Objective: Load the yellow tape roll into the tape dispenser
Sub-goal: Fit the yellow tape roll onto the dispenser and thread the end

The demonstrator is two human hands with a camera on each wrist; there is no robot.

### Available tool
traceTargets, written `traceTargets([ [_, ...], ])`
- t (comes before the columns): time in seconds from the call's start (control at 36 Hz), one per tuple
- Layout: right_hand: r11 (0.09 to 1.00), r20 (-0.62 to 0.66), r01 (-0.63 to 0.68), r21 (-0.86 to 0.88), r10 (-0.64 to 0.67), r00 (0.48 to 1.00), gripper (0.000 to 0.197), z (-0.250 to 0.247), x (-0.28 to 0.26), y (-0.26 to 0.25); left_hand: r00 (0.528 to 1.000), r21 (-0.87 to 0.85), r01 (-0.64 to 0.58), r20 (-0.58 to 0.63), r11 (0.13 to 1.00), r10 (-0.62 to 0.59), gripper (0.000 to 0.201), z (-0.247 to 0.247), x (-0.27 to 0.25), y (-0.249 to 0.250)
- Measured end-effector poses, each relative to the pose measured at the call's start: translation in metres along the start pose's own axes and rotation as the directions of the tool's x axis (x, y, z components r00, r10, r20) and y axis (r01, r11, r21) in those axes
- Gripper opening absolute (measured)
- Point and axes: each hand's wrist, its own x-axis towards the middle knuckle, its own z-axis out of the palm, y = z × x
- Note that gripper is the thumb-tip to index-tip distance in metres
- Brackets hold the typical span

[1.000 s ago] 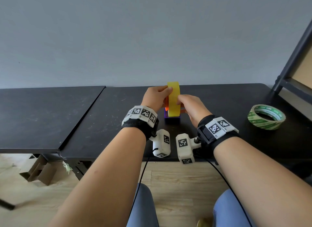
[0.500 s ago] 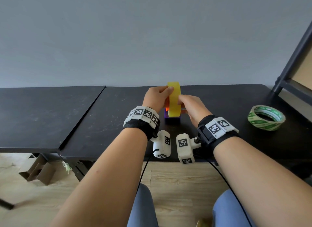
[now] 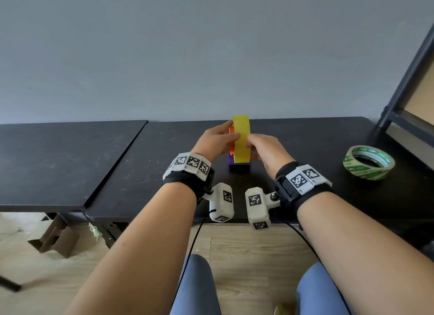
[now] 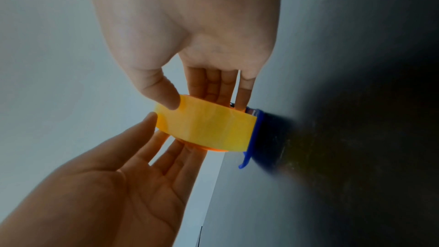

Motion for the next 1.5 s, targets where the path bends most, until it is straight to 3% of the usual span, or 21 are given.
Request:
traceTargets([
  [0.36,0.998,0.006,-0.008,0.054,0.008,1.0,0.019,-0.001,0.001,0.0,0.994,0.056,-0.062,-0.087,0.997,0.067,0.039,0.008,0.001,0.005],
  [0.47,0.999,0.004,-0.014,0.037,0.014,1.0,0.015,-0.001,0.002,0.0,0.985,0.122,-0.098,-0.131,0.988,0.114,0.014,0.008,0.003,0.006],
  [0.67,1.0,0.0,-0.007,0.014,0.007,1.0,0.013,-0.001,-0.002,-0.003,0.977,0.163,-0.096,-0.174,0.982,0.124,0.016,0.009,0.007,0.004],
  [0.78,1.0,-0.024,-0.006,0.012,0.006,1.0,0.036,0.0,-0.001,-0.006,0.976,0.178,-0.1,-0.176,0.979,0.132,0.016,0.008,0.007,0.004],
  [0.89,0.999,-0.038,-0.004,0.033,0.005,0.999,0.04,0.003,-0.003,-0.009,0.976,0.171,-0.097,-0.178,0.98,0.128,0.02,0.007,0.009,0.003],
  [0.94,0.999,-0.033,-0.004,0.039,0.005,0.999,0.037,0.003,-0.005,-0.009,0.976,0.173,-0.098,-0.175,0.98,0.129,0.024,0.006,0.01,0.003],
  [1.06,1.0,-0.034,0.002,0.03,-0.001,0.999,0.01,0.0,-0.005,-0.007,0.976,0.174,-0.102,-0.173,0.979,0.133,0.027,0.007,0.011,0.003],
  [1.25,1.0,-0.035,0.016,0.002,-0.016,0.999,0.008,0.003,-0.003,-0.005,0.976,0.176,-0.104,-0.174,0.979,0.134,0.018,0.006,0.01,0.003],
  [1.36,0.999,-0.015,0.034,-0.003,-0.034,0.999,0.03,0.004,-0.006,-0.009,0.974,0.164,-0.104,-0.183,0.981,0.133,0.019,0.006,0.011,0.002],
  [1.5,0.999,-0.018,0.04,0.0,-0.04,0.999,0.035,0.005,-0.007,-0.012,0.974,0.141,-0.112,-0.181,0.984,0.136,0.02,0.004,0.011,0.001],
])
